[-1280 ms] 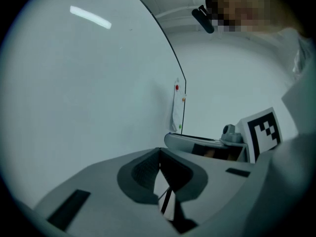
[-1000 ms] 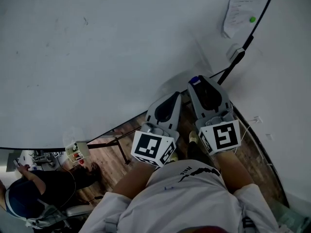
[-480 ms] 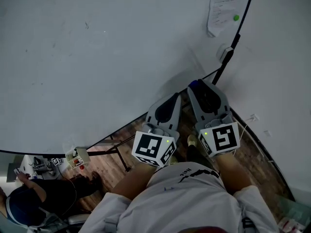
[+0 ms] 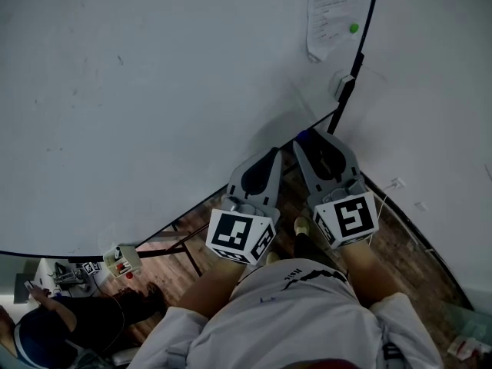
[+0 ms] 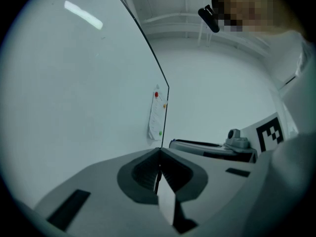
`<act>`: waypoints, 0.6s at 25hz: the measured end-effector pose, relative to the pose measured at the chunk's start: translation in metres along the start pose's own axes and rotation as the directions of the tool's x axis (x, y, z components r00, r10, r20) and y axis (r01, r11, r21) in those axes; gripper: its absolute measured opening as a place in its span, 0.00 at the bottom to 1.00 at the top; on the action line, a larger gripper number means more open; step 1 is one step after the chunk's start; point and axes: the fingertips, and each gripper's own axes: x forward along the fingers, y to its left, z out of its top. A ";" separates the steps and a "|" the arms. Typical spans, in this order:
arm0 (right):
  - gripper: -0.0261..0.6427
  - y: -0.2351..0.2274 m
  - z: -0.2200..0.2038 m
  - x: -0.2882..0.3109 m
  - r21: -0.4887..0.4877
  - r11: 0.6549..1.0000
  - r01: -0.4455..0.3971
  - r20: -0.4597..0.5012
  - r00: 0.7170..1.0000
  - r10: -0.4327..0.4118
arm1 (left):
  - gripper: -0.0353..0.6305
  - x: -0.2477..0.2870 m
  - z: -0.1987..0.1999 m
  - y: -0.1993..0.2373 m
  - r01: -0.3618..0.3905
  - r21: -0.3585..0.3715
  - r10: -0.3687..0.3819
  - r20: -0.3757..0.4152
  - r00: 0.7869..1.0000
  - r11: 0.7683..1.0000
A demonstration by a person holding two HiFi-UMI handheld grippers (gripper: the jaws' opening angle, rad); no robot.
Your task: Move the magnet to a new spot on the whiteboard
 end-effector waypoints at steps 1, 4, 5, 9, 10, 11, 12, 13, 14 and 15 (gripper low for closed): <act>0.23 -0.004 0.000 0.000 0.003 1.000 0.003 0.000 1.000 -0.003 | 0.07 0.003 0.001 0.000 0.001 0.001 -0.001 0.002 1.000 1.000; 0.23 -0.015 0.001 0.002 0.008 1.000 0.008 0.001 1.000 -0.008 | 0.07 0.013 0.006 -0.001 0.007 0.008 -0.007 0.012 1.000 1.000; 0.23 -0.018 0.001 0.003 0.009 1.000 0.009 0.002 1.000 -0.009 | 0.07 0.016 0.008 -0.001 0.009 0.010 -0.009 0.015 1.000 1.000; 0.23 -0.031 -0.001 0.010 0.014 1.000 0.009 -0.001 1.000 -0.009 | 0.07 0.033 0.011 -0.001 0.015 0.018 -0.015 0.020 1.000 1.000; 0.23 -0.035 -0.002 0.012 0.015 1.000 0.009 -0.001 1.000 -0.009 | 0.07 0.038 0.011 -0.001 0.015 0.020 -0.016 0.021 1.000 1.000; 0.23 -0.040 -0.002 0.014 0.016 1.000 0.009 -0.001 1.000 -0.009 | 0.07 0.043 0.011 -0.001 0.016 0.022 -0.016 0.021 1.000 1.000; 0.23 -0.045 -0.002 0.017 0.016 1.000 0.009 0.000 1.000 -0.008 | 0.07 0.048 0.012 0.000 0.016 0.024 -0.017 0.022 1.000 1.000; 0.23 -0.050 -0.003 0.019 0.016 1.000 0.008 0.000 1.000 -0.008 | 0.07 0.053 0.012 0.000 0.017 0.026 -0.018 0.023 1.000 1.000; 0.23 -0.056 -0.003 0.022 0.017 1.000 0.008 0.001 1.000 -0.008 | 0.07 0.059 0.012 0.000 0.018 0.029 -0.018 0.023 1.000 0.999; 0.23 -0.062 -0.004 0.025 0.017 1.000 0.009 0.002 1.000 -0.009 | 0.07 0.065 0.011 0.000 0.018 0.031 -0.019 0.023 1.000 0.999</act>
